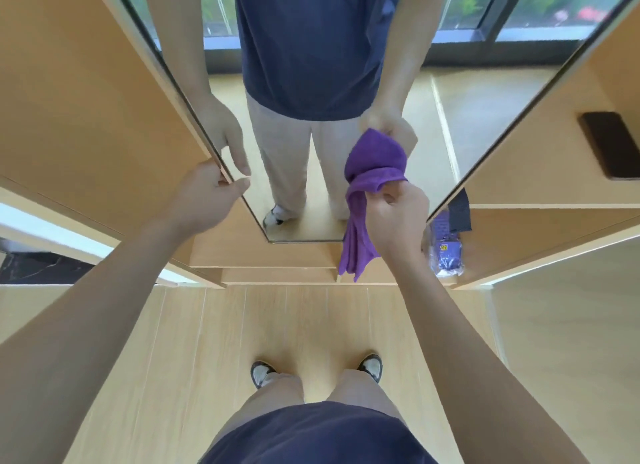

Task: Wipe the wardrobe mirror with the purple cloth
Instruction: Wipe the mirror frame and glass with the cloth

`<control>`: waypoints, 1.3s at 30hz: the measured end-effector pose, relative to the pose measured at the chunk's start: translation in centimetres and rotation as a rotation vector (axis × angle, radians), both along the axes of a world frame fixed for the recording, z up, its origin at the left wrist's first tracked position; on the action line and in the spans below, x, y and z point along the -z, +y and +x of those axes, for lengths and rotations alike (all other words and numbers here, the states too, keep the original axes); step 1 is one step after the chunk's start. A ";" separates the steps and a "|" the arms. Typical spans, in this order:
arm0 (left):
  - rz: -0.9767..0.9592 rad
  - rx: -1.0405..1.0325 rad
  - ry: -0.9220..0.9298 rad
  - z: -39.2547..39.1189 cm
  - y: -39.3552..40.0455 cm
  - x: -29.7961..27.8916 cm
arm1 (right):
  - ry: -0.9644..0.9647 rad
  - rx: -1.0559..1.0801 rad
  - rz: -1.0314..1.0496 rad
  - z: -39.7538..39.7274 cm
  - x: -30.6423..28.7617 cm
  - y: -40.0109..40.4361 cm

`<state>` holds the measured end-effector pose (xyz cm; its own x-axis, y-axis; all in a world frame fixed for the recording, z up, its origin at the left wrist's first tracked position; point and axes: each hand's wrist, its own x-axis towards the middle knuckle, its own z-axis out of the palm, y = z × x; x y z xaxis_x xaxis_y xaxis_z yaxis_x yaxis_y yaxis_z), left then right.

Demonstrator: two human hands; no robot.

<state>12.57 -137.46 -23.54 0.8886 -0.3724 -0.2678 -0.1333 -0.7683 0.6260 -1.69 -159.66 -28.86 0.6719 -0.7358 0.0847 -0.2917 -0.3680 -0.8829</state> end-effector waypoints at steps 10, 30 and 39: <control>-0.068 0.127 0.066 0.6 0.4 -0.3 | 0.385 -0.393 -0.028 8.0 4.8 11.2; 0.149 0.187 -0.168 0.8 0.8 0.9 | 0.281 -0.023 -0.004 -2.0 3.0 -2.9; 0.115 0.117 -0.075 -0.5 0.4 0.0 | 0.308 -0.409 -0.155 3.5 0.8 4.3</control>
